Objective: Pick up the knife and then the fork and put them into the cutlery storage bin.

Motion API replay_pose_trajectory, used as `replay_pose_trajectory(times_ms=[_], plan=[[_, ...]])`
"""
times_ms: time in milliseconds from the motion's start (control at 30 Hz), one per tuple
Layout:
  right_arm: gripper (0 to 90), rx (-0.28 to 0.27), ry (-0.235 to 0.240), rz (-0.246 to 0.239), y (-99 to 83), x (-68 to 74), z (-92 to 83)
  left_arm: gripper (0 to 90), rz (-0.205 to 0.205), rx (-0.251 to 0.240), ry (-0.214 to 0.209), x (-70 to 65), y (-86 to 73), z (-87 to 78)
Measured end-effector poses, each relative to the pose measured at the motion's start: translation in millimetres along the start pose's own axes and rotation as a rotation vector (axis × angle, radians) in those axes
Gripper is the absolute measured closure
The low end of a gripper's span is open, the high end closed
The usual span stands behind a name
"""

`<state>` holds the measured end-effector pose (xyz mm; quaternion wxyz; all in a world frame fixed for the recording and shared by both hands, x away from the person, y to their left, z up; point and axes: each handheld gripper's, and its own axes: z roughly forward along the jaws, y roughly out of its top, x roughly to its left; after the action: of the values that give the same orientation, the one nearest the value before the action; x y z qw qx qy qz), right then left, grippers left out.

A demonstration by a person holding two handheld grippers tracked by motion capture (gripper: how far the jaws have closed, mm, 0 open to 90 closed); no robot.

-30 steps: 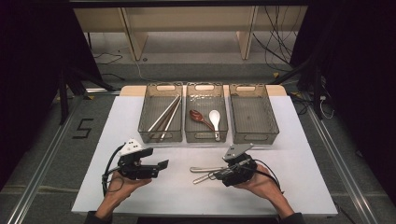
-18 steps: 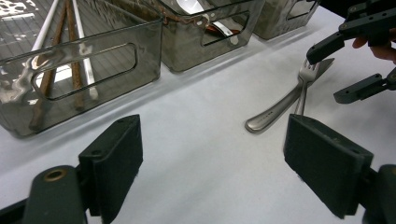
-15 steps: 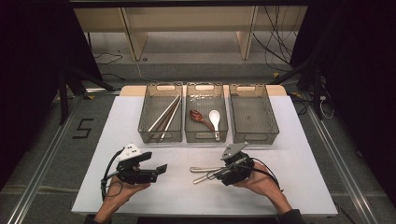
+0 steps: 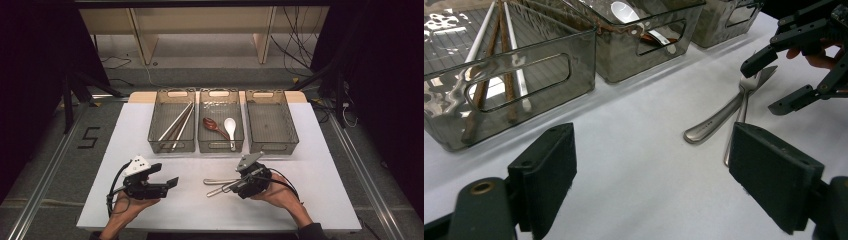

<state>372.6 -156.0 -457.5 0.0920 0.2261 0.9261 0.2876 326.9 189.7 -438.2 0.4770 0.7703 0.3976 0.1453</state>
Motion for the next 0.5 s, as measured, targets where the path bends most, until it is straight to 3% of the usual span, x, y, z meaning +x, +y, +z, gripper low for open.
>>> replay_pose_trajectory(times_ms=[500], plan=[[42.5, 0.063, -0.007, -0.053, -1.1, -2.8, 10.6, 18.9, -0.001, 0.004, -0.003, -1.0, -5.8, -0.7]])
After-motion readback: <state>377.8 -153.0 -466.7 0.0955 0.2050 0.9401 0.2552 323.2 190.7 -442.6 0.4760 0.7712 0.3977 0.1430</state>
